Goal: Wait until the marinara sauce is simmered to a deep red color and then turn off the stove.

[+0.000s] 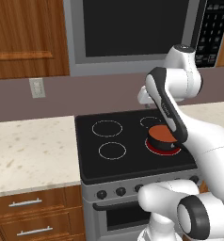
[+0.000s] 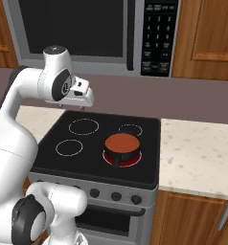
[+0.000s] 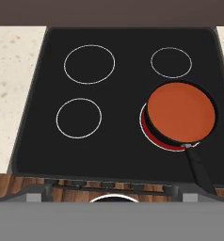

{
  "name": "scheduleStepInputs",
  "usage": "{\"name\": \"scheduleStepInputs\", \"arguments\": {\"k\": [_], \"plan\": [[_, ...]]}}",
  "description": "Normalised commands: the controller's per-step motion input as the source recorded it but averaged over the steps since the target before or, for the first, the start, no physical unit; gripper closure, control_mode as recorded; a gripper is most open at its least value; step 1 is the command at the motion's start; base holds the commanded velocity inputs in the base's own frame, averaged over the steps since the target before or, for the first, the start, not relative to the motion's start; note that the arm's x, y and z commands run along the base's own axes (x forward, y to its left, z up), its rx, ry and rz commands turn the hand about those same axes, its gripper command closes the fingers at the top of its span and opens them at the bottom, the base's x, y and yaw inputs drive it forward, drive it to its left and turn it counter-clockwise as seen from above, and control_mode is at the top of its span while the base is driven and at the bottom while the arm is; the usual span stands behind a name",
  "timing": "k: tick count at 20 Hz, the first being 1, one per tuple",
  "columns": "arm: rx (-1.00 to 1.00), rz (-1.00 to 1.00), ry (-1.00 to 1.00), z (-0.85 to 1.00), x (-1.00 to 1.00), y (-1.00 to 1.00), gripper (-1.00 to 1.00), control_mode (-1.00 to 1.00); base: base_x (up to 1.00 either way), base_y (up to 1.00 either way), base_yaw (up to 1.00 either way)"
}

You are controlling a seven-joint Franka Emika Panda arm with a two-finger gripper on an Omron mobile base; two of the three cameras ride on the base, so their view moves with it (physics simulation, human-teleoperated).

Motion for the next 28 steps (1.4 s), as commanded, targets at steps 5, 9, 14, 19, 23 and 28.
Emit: {"name": "scheduleStepInputs", "arguments": {"k": [5,9,14,19,23,28], "plan": [[0.0,0.0,0.0,0.0,0.0,0.0,-1.0,-1.0,0.0,0.0,0.0],[0.0,0.0,0.0,0.0,0.0,0.0,-1.0,-1.0,0.0,0.0,0.0],[0.0,0.0,0.0,0.0,0.0,0.0,-1.0,-1.0,0.0,0.0,0.0],[0.0,0.0,0.0,0.0,0.0,0.0,-1.0,-1.0,0.0,0.0,0.0],[0.0,0.0,0.0,0.0,0.0,0.0,-1.0,-1.0,0.0,0.0,0.0],[0.0,0.0,0.0,0.0,0.0,0.0,-1.0,-1.0,0.0,0.0,0.0]]}}
